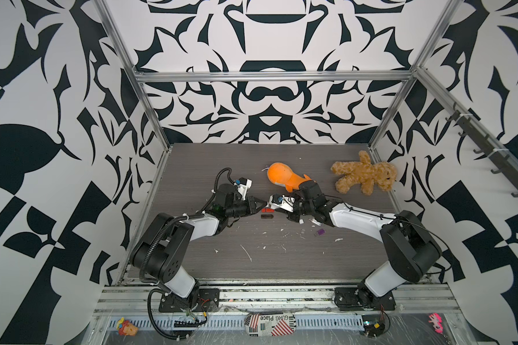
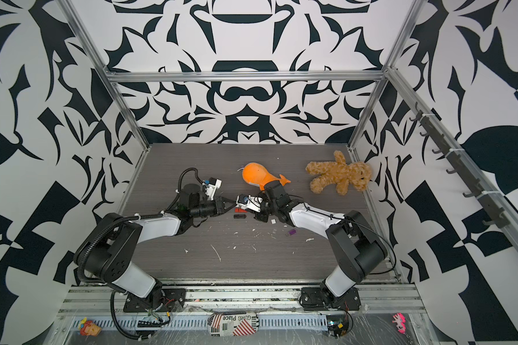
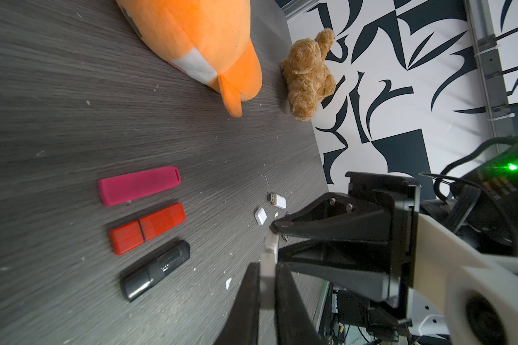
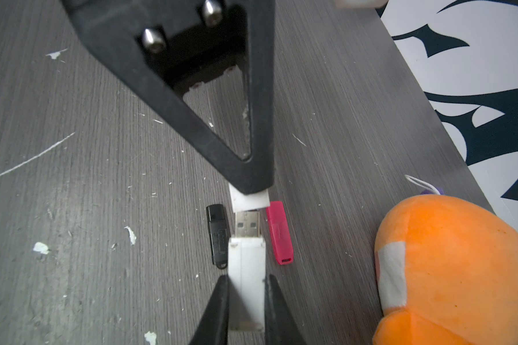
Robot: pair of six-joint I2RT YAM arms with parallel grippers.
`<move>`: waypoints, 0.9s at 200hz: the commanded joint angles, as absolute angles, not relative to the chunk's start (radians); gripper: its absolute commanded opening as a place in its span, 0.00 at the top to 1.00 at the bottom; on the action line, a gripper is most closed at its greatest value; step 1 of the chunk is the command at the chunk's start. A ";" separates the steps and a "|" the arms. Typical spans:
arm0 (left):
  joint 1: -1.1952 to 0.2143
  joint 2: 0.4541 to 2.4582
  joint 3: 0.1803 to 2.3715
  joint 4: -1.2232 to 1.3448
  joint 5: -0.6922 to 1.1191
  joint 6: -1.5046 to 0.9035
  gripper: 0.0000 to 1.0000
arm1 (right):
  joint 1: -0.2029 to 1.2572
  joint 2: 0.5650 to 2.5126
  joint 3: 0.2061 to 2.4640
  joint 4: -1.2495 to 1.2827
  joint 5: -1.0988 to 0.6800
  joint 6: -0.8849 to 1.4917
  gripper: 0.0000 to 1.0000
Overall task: Close the usb drive cover
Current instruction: Close the cover of the USB drive.
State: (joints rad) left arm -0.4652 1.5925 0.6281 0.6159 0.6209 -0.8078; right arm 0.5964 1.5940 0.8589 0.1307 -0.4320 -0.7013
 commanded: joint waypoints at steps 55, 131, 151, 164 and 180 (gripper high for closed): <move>-0.477 1.598 0.623 0.614 0.630 -0.801 0.87 | 0.617 1.586 0.878 0.191 -0.457 -0.657 0.90; -0.480 1.613 0.626 0.623 0.646 -0.804 0.87 | 0.620 1.596 0.899 0.178 -0.420 -0.646 0.91; -0.482 1.617 0.627 0.620 0.644 -0.799 0.87 | 0.619 1.592 0.899 0.179 -0.415 -0.646 0.91; -0.481 1.618 0.627 0.615 0.636 -0.798 0.87 | 0.618 1.585 0.898 0.174 -0.428 -0.650 0.91; -0.482 1.617 0.630 0.615 0.629 -0.798 0.87 | 0.619 1.579 0.890 0.179 -0.463 -0.655 0.91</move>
State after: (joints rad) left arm -0.4767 1.6039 0.6281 0.6163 0.6254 -0.8036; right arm 0.6132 1.5944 0.8631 0.1356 -0.4145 -0.6586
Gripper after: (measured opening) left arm 0.135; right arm 0.196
